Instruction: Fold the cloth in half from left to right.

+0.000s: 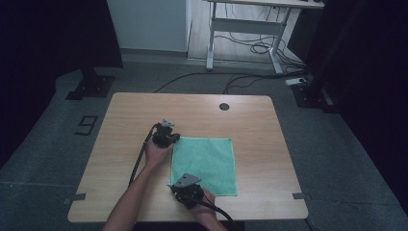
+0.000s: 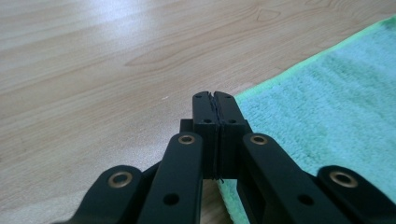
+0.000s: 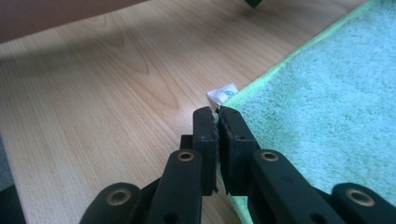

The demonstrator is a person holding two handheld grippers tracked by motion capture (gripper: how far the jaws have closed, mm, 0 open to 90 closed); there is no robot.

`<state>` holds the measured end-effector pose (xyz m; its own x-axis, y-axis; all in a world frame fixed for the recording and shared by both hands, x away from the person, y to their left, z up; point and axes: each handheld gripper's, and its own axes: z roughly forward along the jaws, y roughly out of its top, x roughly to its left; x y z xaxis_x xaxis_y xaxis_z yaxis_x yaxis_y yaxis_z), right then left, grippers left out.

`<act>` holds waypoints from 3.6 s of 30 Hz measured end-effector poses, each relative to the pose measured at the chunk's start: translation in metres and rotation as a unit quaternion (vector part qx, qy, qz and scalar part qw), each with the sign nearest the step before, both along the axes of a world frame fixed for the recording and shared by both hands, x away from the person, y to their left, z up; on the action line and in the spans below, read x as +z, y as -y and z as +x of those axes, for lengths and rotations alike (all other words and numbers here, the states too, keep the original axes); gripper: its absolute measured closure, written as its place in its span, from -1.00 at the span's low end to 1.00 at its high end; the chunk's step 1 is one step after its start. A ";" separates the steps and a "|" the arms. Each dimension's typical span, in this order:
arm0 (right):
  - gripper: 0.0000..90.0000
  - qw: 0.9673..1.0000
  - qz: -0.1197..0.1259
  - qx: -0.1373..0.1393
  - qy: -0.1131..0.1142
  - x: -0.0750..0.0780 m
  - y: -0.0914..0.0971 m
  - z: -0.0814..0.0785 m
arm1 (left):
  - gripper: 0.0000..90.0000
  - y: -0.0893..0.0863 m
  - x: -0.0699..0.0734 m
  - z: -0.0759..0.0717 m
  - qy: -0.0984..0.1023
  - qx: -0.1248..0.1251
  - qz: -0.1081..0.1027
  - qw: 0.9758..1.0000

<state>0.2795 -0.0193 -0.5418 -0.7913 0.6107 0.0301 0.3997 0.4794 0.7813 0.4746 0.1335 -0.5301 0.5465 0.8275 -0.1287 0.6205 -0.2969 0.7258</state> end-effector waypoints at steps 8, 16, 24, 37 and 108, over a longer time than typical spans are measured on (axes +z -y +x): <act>0.91 1.000 0.025 -0.002 0.002 0.005 0.002 -0.002 | 0.99 -0.003 0.011 -0.004 0.011 -0.003 -0.007 1.000; 0.92 0.998 0.055 -0.002 0.021 0.020 0.004 -0.011 | 0.99 -0.008 0.031 -0.009 0.021 -0.001 -0.028 0.999; 0.92 0.998 0.064 -0.006 0.010 0.023 0.011 -0.009 | 0.99 -0.001 0.046 -0.014 0.027 -0.014 -0.028 0.999; 0.92 0.997 0.079 -0.024 0.015 0.028 0.022 0.000 | 0.99 0.001 0.055 -0.013 0.031 -0.014 -0.030 0.999; 0.93 0.994 0.097 -0.005 0.040 0.043 -0.010 -0.003 | 0.99 -0.018 0.094 -0.017 0.053 0.006 -0.029 0.998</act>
<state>0.2770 -0.0091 -0.4986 -0.7900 0.6071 0.0854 0.3360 0.3122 0.8886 0.4575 0.1517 -0.4363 0.5498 0.8268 -0.1190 0.5431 -0.2456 0.8030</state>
